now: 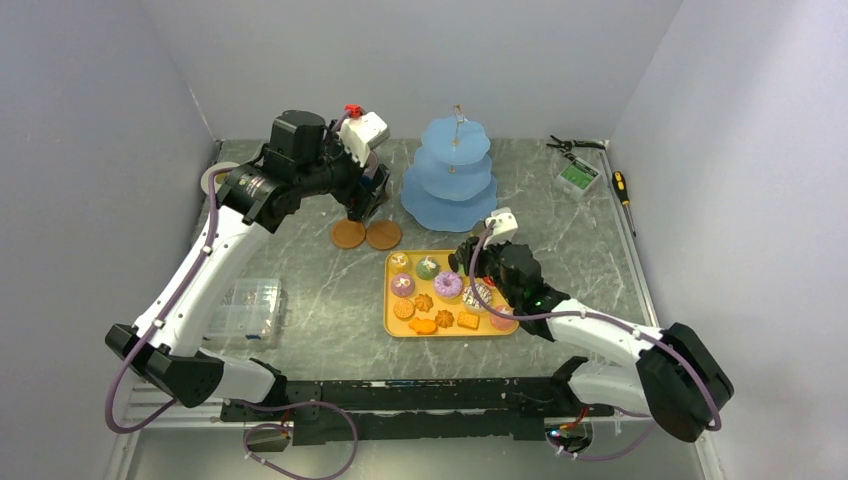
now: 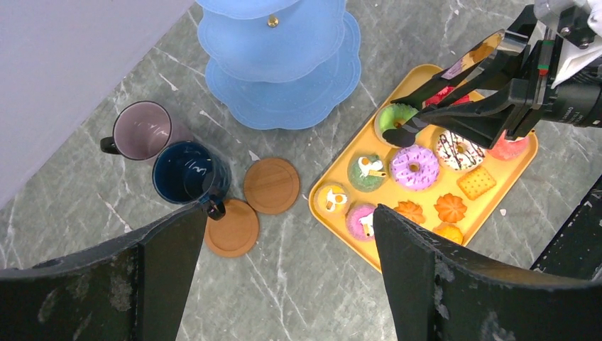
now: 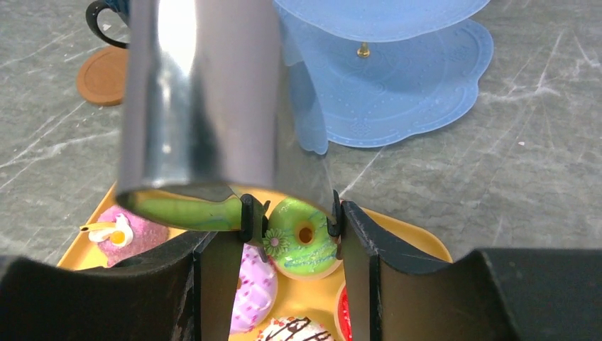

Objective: Serve the afternoon tea

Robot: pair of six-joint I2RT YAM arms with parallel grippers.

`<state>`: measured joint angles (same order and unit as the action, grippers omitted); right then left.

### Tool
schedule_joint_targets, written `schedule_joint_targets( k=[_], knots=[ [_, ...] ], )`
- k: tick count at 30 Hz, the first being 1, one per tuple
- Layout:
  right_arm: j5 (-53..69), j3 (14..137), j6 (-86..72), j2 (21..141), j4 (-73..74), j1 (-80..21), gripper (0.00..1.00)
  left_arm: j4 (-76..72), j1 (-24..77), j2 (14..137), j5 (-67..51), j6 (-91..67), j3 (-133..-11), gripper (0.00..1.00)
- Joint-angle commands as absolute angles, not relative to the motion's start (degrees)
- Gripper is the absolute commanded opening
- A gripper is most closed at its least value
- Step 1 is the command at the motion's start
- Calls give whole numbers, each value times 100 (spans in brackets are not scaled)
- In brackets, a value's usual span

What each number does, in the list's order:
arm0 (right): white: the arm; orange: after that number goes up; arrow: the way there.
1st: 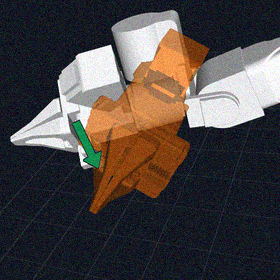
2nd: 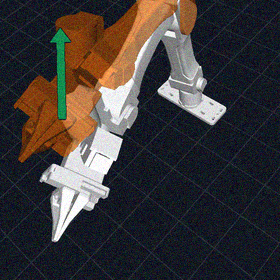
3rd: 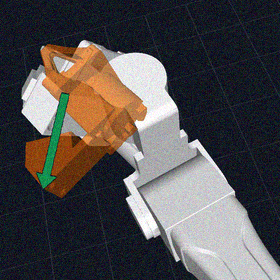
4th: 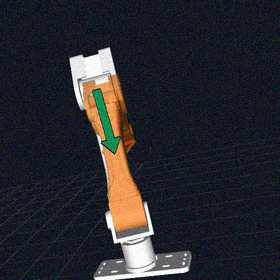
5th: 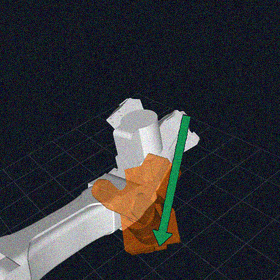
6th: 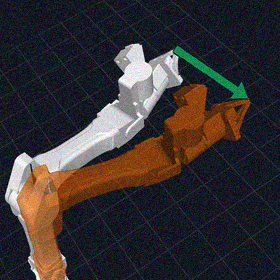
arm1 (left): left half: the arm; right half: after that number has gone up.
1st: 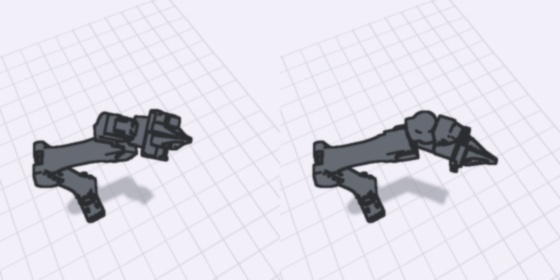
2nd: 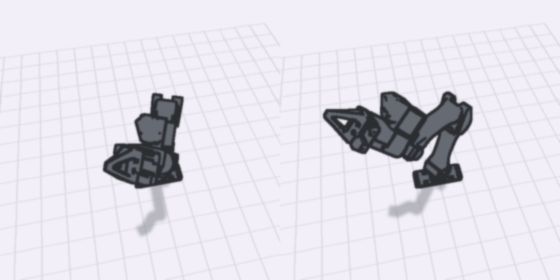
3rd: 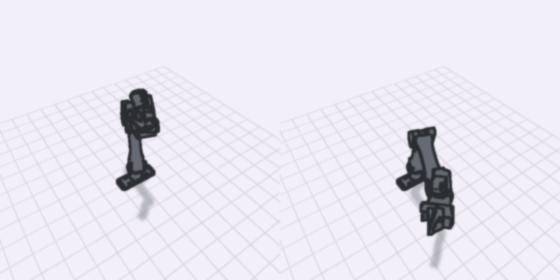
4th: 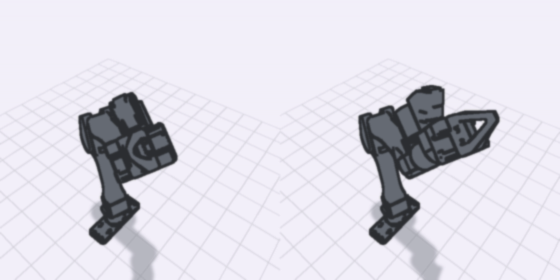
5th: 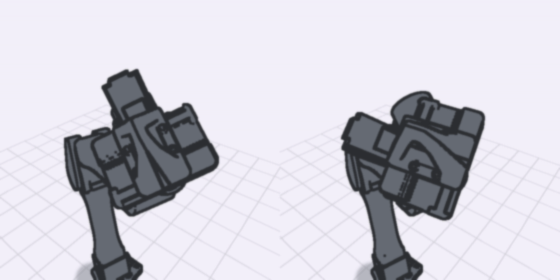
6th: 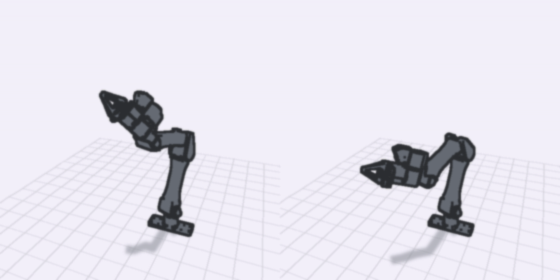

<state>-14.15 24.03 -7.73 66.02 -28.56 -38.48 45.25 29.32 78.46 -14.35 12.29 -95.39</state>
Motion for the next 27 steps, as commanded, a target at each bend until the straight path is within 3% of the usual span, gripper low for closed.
schedule_joint_targets(
  k=[1,12,27],
  knots=[
    [-1564,2619,-683,6127,-2741,-3885,49,4368,2927,7771,-1607,1134,-9780,93],
    [-1772,3104,-335,5696,-2478,-3753,49,4378,2926,7785,-1679,1127,-9873,93],
    [-949,3332,-861,6463,-3340,-1820,48,4350,2927,7622,-1610,1213,-9767,93]
  ],
)
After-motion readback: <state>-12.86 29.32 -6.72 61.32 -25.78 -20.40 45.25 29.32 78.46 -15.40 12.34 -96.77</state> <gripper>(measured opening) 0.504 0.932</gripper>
